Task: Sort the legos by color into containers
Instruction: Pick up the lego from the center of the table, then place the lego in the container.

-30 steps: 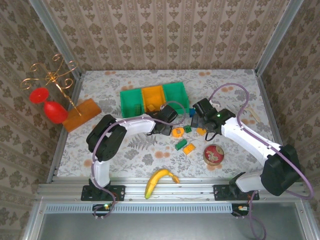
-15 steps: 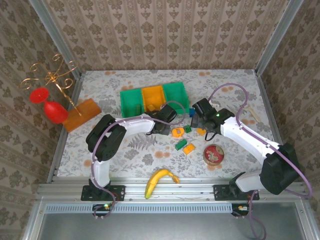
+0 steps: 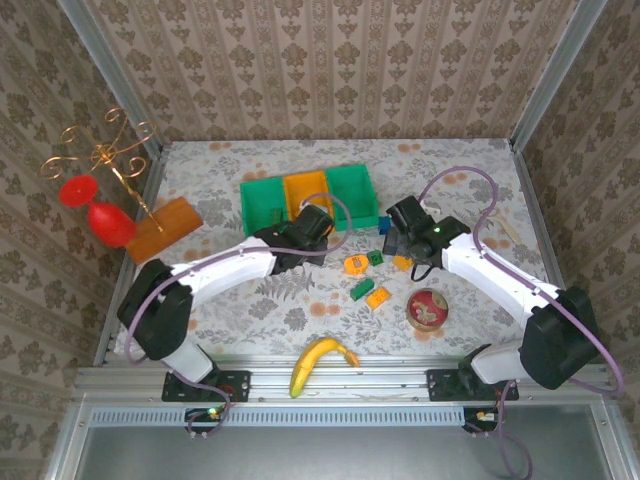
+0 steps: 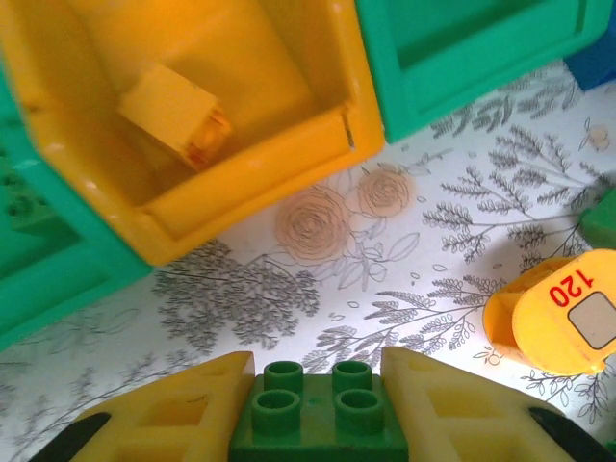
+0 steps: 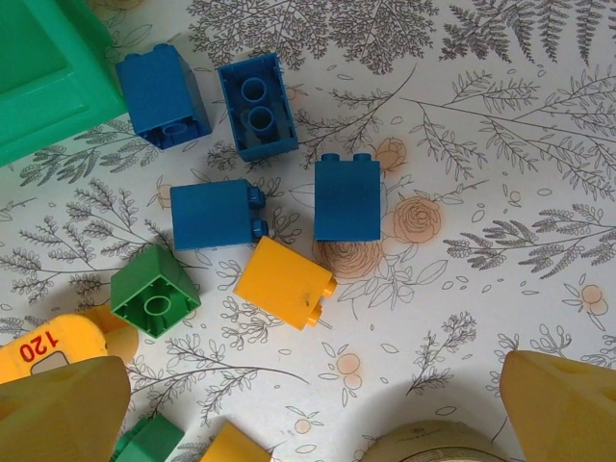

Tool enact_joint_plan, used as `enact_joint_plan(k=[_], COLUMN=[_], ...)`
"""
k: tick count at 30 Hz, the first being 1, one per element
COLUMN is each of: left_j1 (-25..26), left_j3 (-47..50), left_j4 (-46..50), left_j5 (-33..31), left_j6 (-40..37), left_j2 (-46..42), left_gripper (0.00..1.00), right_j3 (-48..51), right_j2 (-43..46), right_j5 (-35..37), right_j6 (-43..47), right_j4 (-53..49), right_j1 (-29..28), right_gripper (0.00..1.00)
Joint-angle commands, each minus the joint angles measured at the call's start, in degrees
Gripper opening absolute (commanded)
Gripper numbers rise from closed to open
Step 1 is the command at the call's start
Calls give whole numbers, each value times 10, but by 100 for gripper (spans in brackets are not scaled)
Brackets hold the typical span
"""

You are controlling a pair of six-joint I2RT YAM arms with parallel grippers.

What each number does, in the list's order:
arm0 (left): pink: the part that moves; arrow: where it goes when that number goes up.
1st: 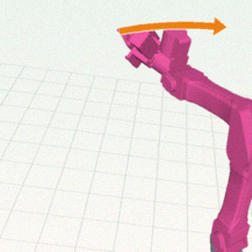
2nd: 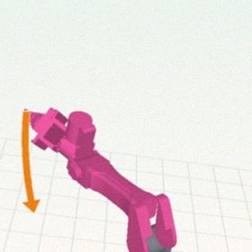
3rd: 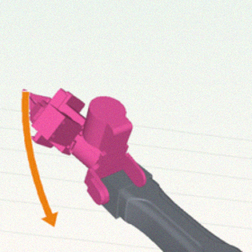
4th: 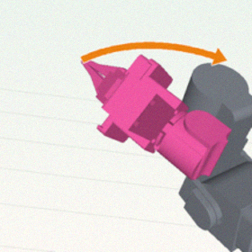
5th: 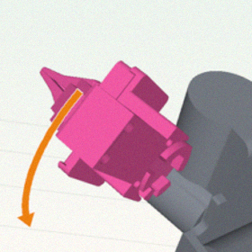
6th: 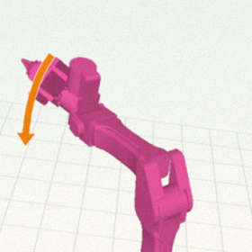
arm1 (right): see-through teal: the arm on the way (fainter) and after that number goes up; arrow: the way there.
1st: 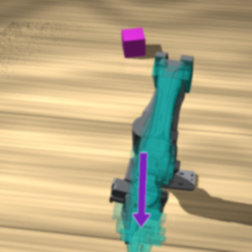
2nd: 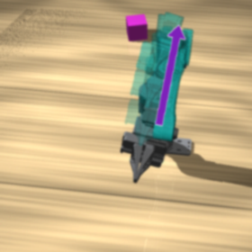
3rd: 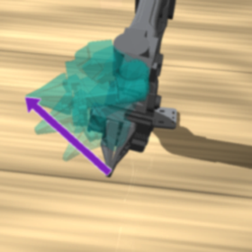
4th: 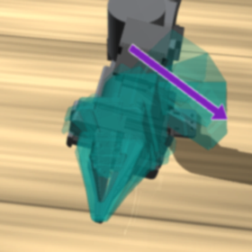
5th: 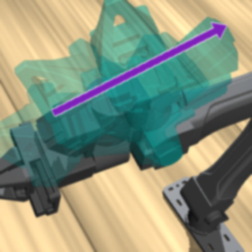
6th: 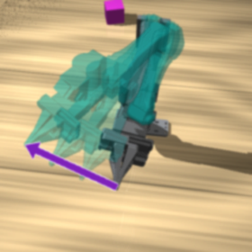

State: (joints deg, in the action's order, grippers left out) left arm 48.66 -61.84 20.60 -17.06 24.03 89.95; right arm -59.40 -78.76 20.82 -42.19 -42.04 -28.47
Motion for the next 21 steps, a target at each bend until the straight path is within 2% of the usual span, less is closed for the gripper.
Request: enact_joint_plan(k=[1, 14, 21], left_j1=[-11, -125, -178], left_j3=[18, 13, -34], left_j4=[8, -1, -11], left_j5=[-38, -21, 4], left_j6=[5, -33, -55], left_j2=[-40, -58, -1], left_gripper=[24, 25, 25], right_j3=[10, 14, 18], right_j2=[10, 6, -23], right_j5=[13, 6, -64], right_j6=[-1, 9, 41], right_j4=[-1, -2, 38], right_j1=[5, 35, 82], right_gripper=[100, 100, 97])
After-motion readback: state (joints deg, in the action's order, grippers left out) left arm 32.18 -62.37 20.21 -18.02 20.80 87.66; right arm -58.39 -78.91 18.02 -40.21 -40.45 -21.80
